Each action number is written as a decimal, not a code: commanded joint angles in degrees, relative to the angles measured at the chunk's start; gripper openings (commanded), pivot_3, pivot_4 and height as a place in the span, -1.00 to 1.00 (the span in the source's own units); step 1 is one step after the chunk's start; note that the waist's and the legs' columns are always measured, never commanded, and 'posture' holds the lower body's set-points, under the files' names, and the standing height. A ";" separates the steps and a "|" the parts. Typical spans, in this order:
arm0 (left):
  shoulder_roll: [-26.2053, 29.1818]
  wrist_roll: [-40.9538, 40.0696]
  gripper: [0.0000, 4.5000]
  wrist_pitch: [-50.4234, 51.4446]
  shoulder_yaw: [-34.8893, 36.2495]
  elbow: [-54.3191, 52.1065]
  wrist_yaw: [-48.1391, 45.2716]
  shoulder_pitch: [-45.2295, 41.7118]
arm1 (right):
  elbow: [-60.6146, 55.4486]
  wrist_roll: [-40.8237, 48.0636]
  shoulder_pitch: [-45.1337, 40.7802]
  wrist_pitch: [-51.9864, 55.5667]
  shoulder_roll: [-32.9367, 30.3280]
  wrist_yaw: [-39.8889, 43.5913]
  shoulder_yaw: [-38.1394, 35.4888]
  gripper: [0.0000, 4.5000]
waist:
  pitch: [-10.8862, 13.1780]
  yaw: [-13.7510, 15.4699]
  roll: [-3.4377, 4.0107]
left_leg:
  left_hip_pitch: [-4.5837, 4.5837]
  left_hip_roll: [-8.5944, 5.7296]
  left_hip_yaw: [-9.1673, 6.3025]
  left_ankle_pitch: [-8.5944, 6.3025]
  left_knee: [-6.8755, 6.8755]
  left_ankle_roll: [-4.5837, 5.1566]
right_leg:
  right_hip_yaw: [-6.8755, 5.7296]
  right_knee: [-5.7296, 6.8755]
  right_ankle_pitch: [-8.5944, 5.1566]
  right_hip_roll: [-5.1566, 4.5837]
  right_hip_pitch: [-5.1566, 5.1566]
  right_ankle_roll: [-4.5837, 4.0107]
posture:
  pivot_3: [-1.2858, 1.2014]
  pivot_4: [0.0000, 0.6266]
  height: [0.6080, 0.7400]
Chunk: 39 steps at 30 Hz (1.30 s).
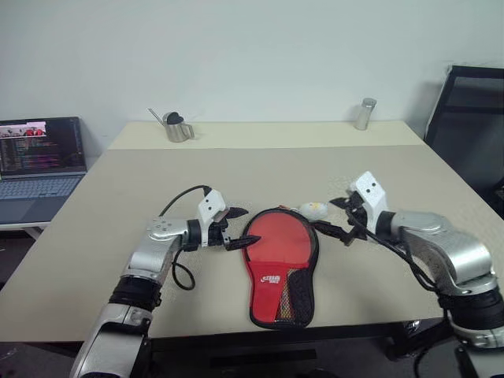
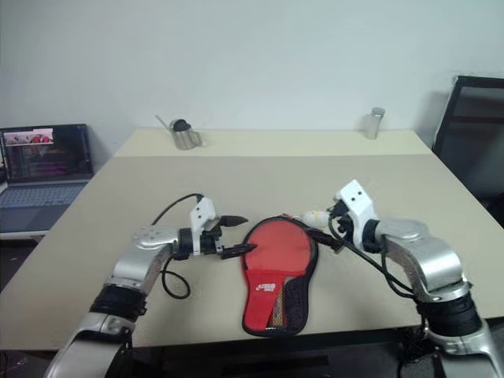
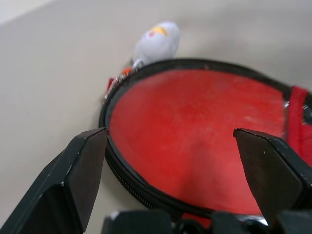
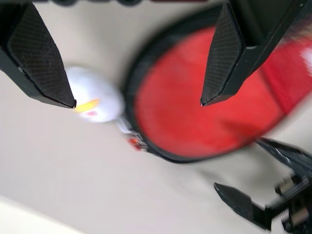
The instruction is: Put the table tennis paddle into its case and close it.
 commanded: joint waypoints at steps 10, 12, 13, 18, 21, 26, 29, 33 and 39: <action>-6.32 4.53 1.00 -7.53 -3.86 11.02 -3.18 -7.09 | 31.00 -23.51 -13.33 -41.08 0.88 7.80 15.20 0.99 | 0.03 -0.23 -0.05 | -0.01 0.00 0.50 -0.02 0.01 0.04 | 0.01 -0.02 0.01 0.14 -0.09 0.02 | 0.03 -0.52 1.00; -6.44 4.90 1.00 -8.14 -4.00 11.79 -3.29 -7.23 | 37.00 -26.08 -15.63 -44.39 3.02 6.27 15.92 0.99 | 0.03 -0.26 -0.05 | 0.02 0.03 0.56 -0.02 0.01 0.04 | 0.03 0.02 0.02 0.14 -0.09 0.01 | 0.03 -0.52 1.00; -6.51 5.04 1.00 -8.26 -3.97 12.03 -3.31 -7.26 | 40.34 -27.58 -16.87 -46.18 4.03 5.34 16.55 0.99 | 0.03 -0.24 -0.05 | 0.02 0.04 0.57 -0.02 0.01 0.03 | 0.03 0.03 0.02 0.14 -0.10 0.01 | 0.03 -0.52 1.00; -6.63 5.57 1.00 -8.51 -3.99 12.22 -3.61 -7.15 | 53.16 -33.74 -21.34 -54.16 7.29 1.76 18.84 0.99 | 0.03 -0.21 -0.05 | 0.03 0.08 0.62 -0.02 0.01 0.03 | 0.08 0.05 0.02 0.12 -0.10 0.01 | 0.03 -0.52 1.00; -6.70 5.68 1.00 -8.36 -3.90 11.81 -3.65 -7.02 | 59.36 -36.98 -23.66 -57.85 8.75 -0.47 19.90 0.99 | 0.03 -0.22 -0.05 | 0.03 0.08 0.65 -0.02 0.01 0.03 | 0.10 0.07 0.02 0.09 -0.10 0.00 | 0.03 -0.52 1.00; -6.93 5.85 1.00 -8.02 -3.96 10.87 -3.69 -6.53 | 66.03 -39.21 -26.58 -61.34 11.57 -2.81 20.02 0.99 | 0.03 -0.36 -0.04 | 0.13 0.09 0.68 -0.01 0.02 0.03 | 0.16 0.19 0.02 0.08 -0.09 0.00 | 0.03 -0.52 1.00; -7.15 5.96 1.00 -7.97 -3.96 11.00 -3.60 -6.54 | 68.18 -40.16 -27.57 -62.37 12.60 -3.94 19.81 0.73 | 0.03 -0.43 -0.04 | 0.17 0.10 0.68 -0.01 0.02 0.03 | 0.18 0.25 0.03 0.08 -0.08 -0.01 | 0.03 -0.52 1.00; -7.93 6.33 1.00 -8.30 -4.33 12.11 -3.57 -7.04 | 69.69 -41.01 -28.08 -62.06 13.76 -3.77 19.87 0.11 | 0.03 -0.41 -0.04 | 0.14 0.11 0.68 -0.01 0.01 0.02 | 0.24 0.23 0.03 0.07 -0.09 -0.01 | 0.03 -0.52 1.00; -9.68 8.61 1.00 -10.62 -5.26 17.82 -2.83 -8.75 | 69.95 -41.92 -28.22 -61.51 14.35 -3.25 19.82 -0.78 | 0.03 -0.36 -0.03 | 0.16 0.08 0.68 -0.01 0.04 0.03 | 0.18 0.24 0.03 0.02 -0.05 -0.01 | 0.03 -0.52 1.00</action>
